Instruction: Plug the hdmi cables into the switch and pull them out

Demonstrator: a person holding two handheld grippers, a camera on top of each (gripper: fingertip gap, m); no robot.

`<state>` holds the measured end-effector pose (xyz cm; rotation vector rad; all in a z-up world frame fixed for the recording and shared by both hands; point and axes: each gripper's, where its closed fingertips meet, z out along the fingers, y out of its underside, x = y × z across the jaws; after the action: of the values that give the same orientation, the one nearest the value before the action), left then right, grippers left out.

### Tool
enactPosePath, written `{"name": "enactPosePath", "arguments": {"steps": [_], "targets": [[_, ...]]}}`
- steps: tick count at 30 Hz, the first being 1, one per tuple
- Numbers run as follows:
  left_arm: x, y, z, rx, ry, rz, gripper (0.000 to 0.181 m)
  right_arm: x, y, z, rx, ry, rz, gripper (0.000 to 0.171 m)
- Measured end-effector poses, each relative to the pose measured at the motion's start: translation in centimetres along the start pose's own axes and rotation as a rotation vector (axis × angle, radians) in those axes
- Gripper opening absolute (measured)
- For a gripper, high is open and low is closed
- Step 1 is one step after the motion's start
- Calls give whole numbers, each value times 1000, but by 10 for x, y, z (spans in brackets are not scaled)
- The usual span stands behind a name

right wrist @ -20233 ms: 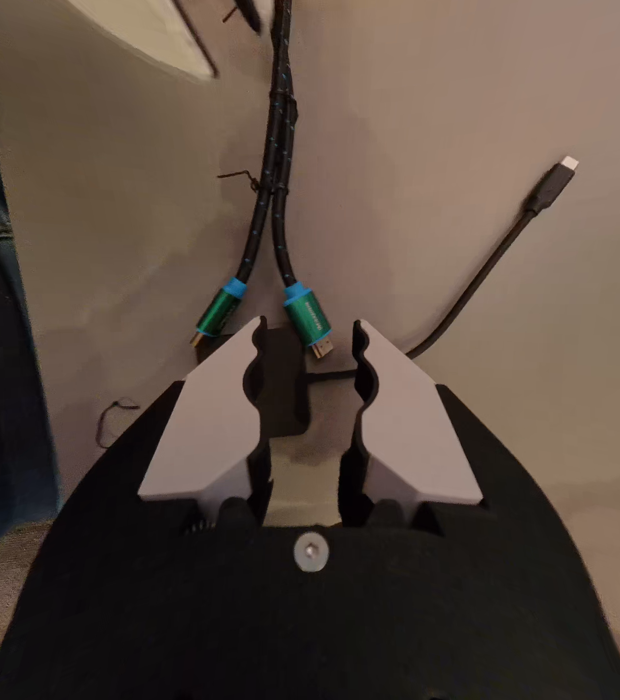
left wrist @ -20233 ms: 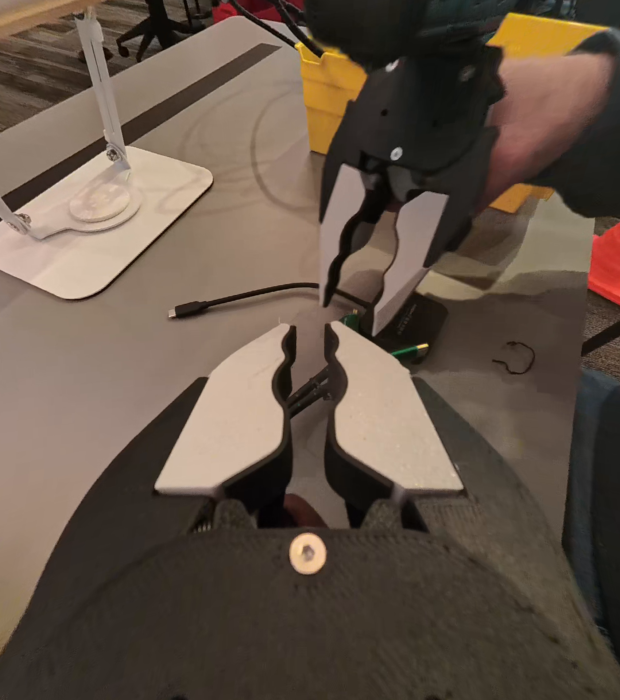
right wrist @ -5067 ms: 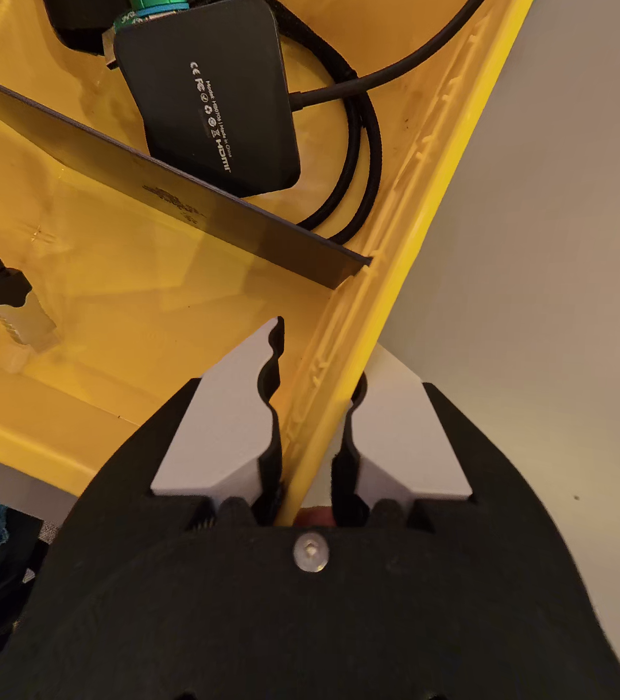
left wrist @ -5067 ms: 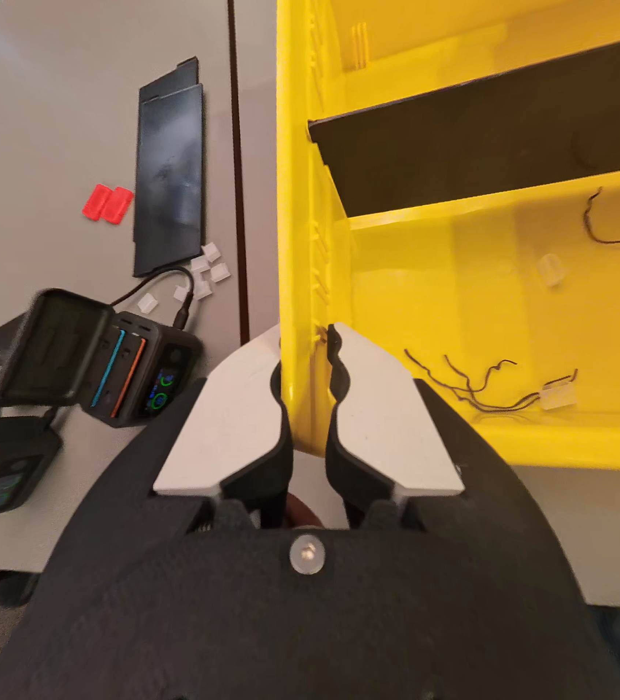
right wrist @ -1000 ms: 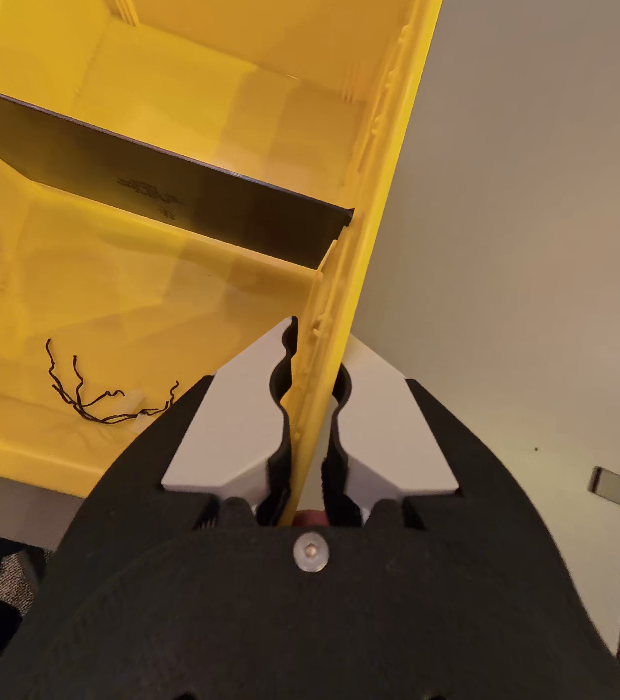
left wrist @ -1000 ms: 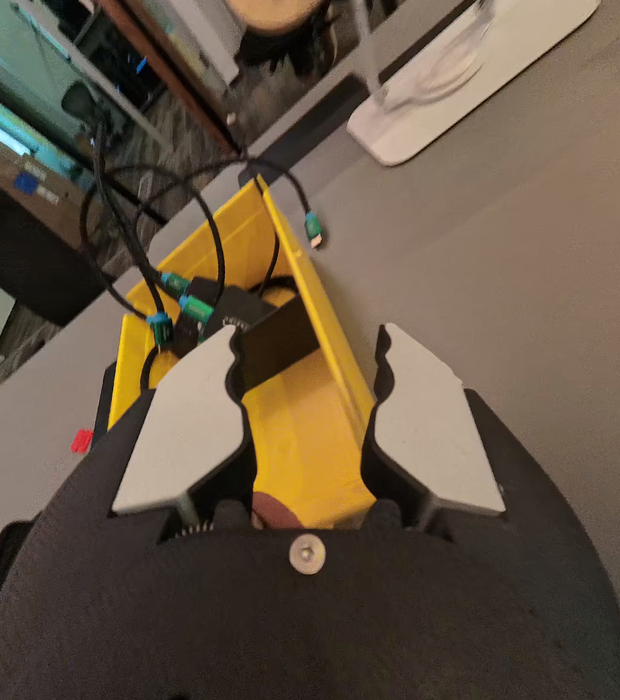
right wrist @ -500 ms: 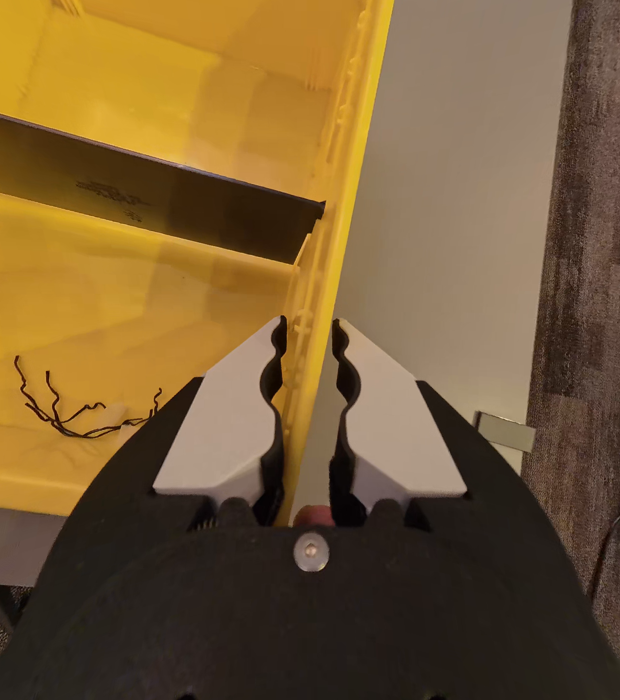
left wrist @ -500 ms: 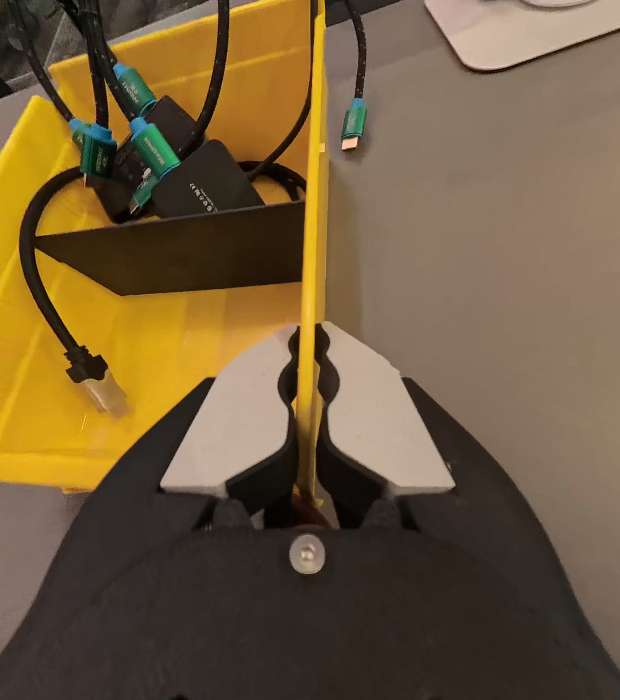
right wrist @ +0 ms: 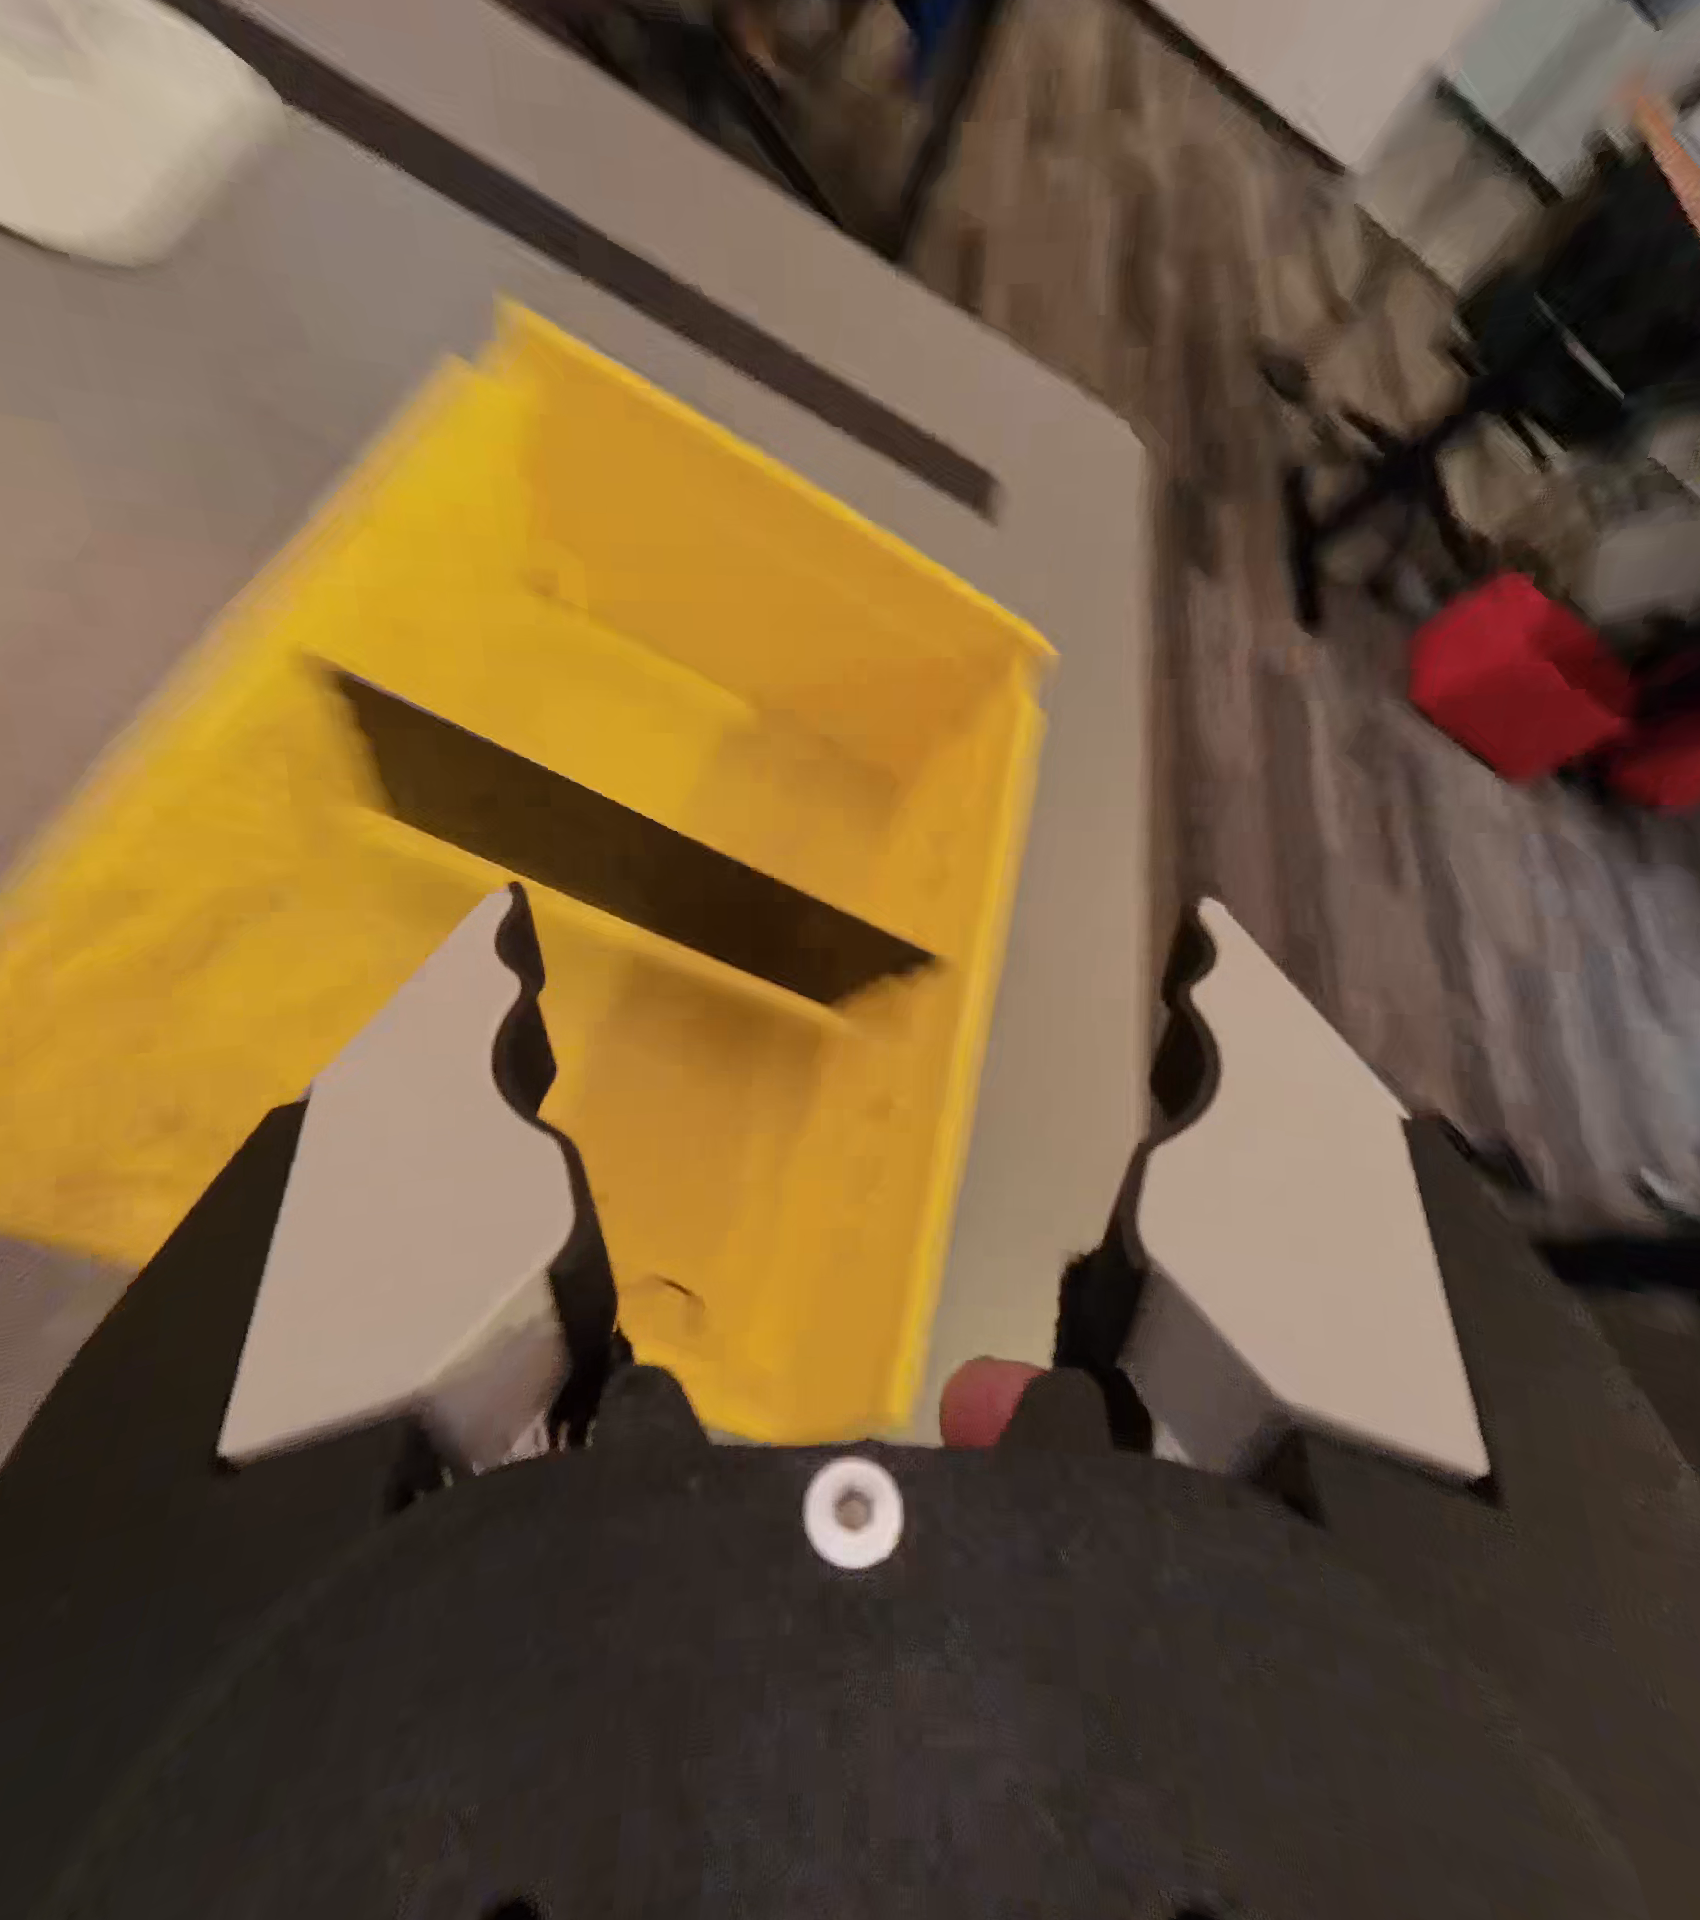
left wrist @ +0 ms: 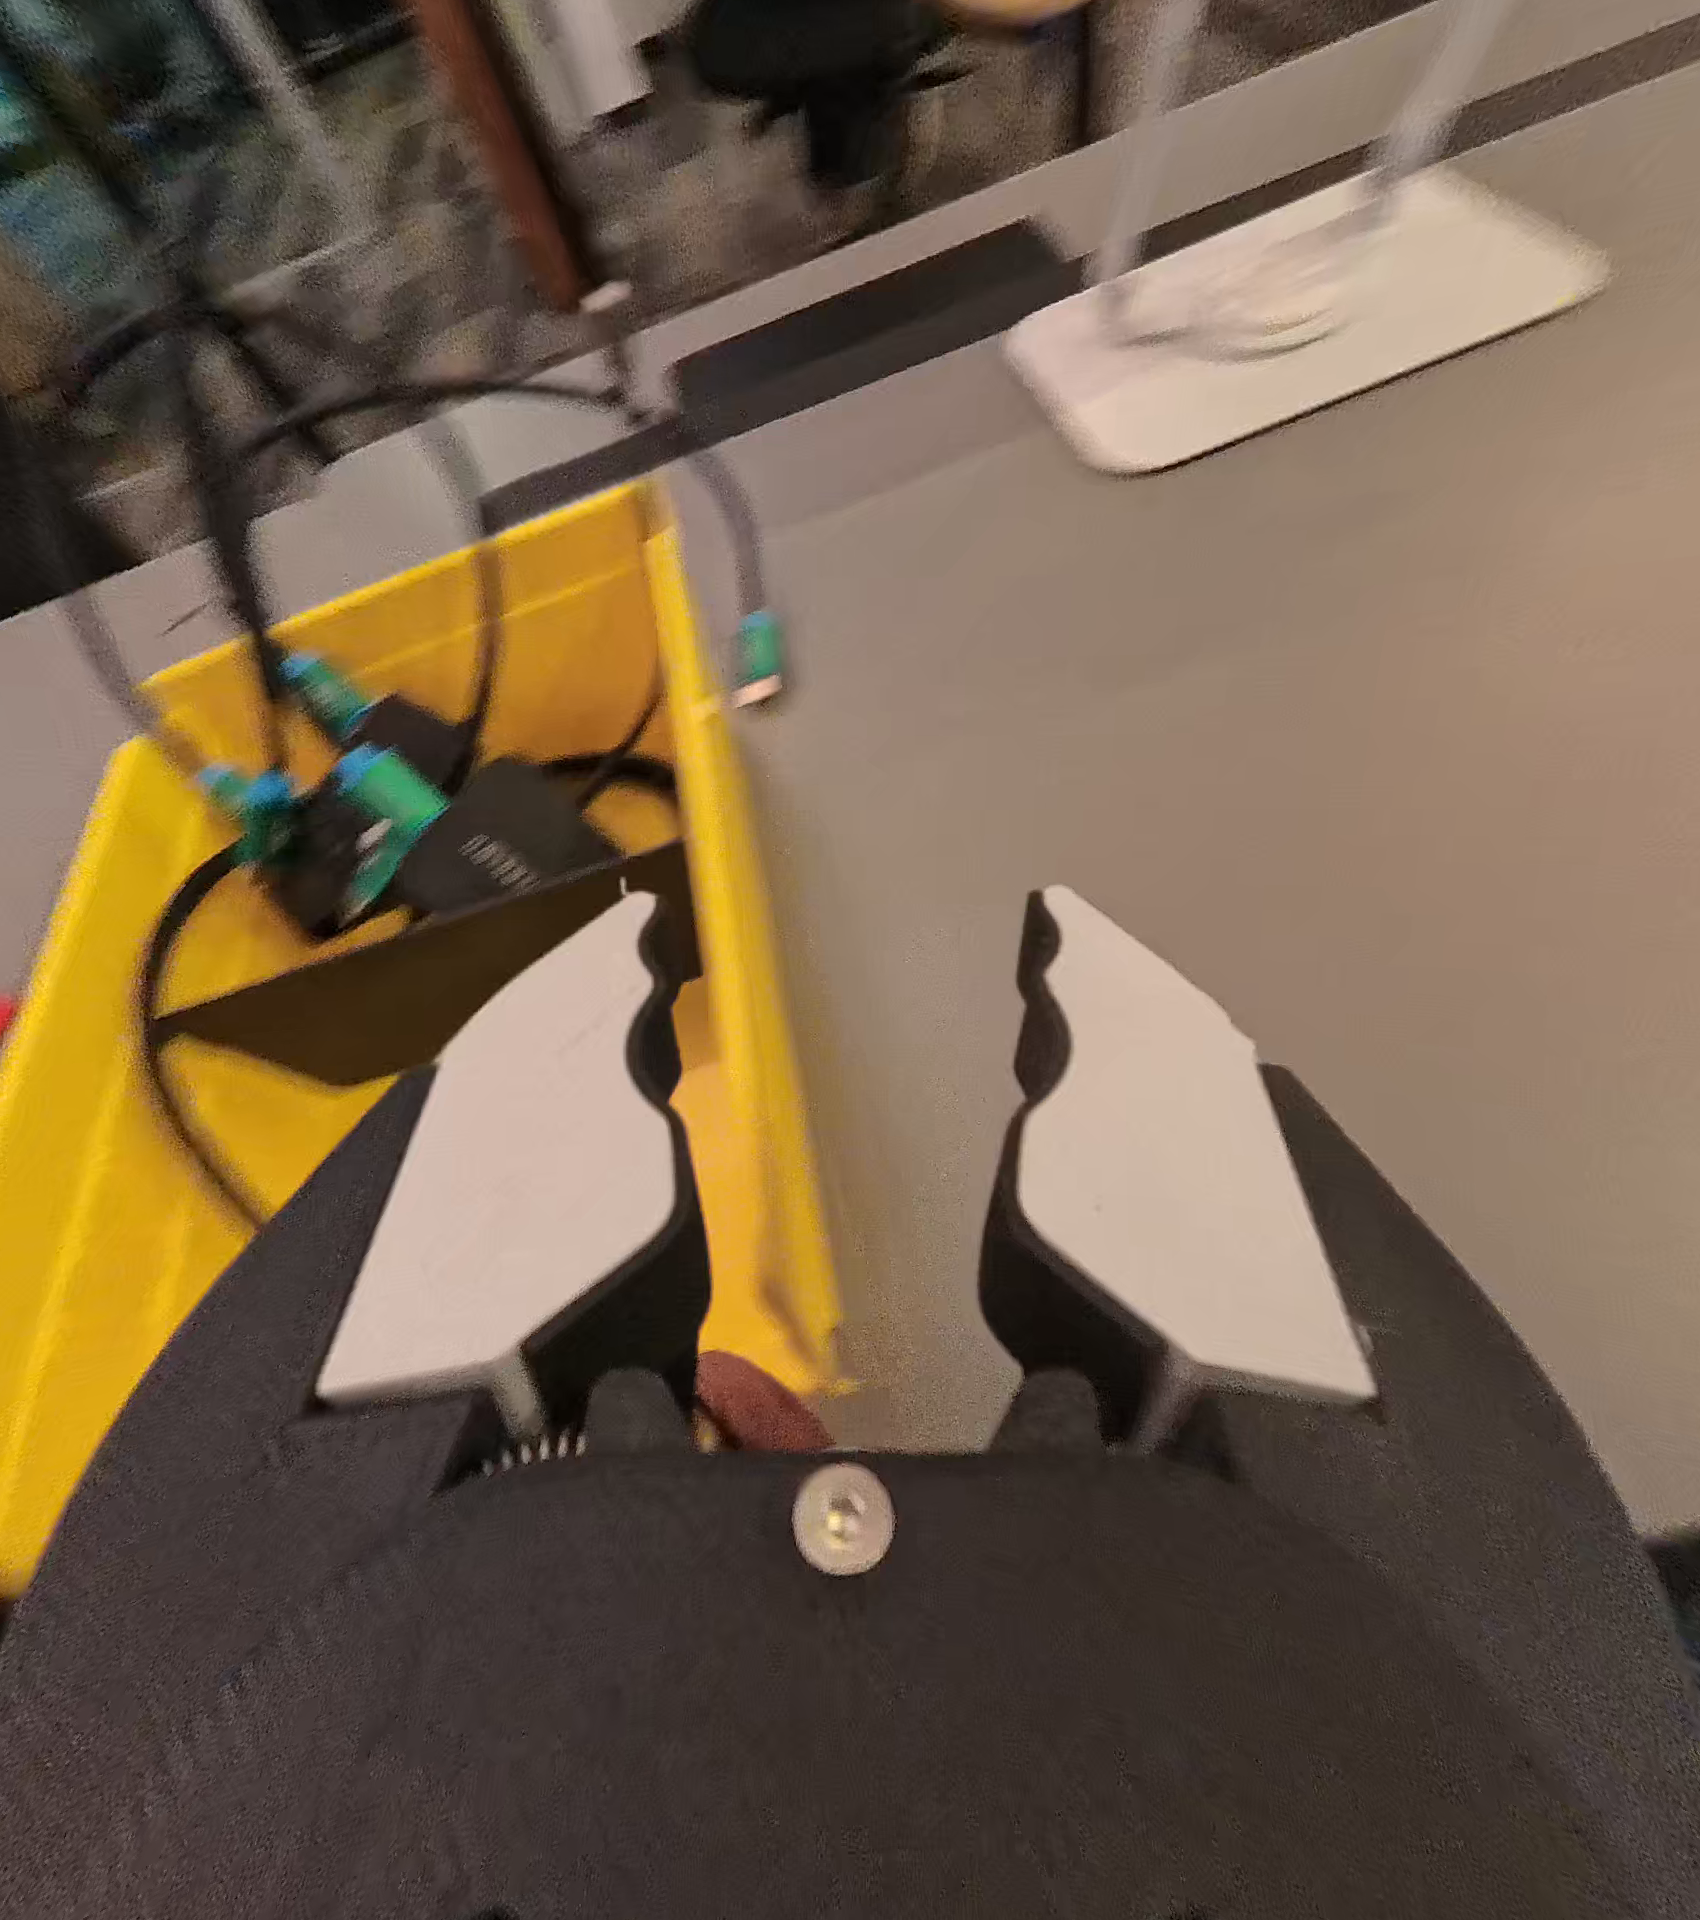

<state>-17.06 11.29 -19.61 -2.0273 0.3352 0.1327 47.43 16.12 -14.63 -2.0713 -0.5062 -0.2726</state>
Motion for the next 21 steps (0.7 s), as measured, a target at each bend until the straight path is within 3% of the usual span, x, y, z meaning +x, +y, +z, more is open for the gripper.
{"name": "enactPosePath", "arguments": {"steps": [4, 7, 9, 13, 15, 19, 20, 21], "targets": [[82, -22, 10, -31, 341, -7, 68, -125, -58, 0, 78, -342, -88, 125], [139, -21, 26, -77, 552, 16, 92, -212, -72, 16, 66, -530, -153, 123], [165, -18, 39, -106, 646, 12, 98, -262, -74, 29, 50, -647, -170, 122], [188, 4, 74, -249, 662, 47, 113, -326, -64, 68, -27, -776, -170, 124], [189, 12, 94, -273, 624, 67, 107, -342, -49, 95, -101, -764, -193, 125], [204, 21, 112, -287, 660, 49, 115, -359, -29, 132, -171, -727, -184, 121], [203, 24, 117, -299, 625, 47, 111, -362, -28, 137, -168, -727, -171, 129], [198, 27, 124, -301, 552, 47, 92, -363, -29, 138, -145, -733, -160, 132]]}}
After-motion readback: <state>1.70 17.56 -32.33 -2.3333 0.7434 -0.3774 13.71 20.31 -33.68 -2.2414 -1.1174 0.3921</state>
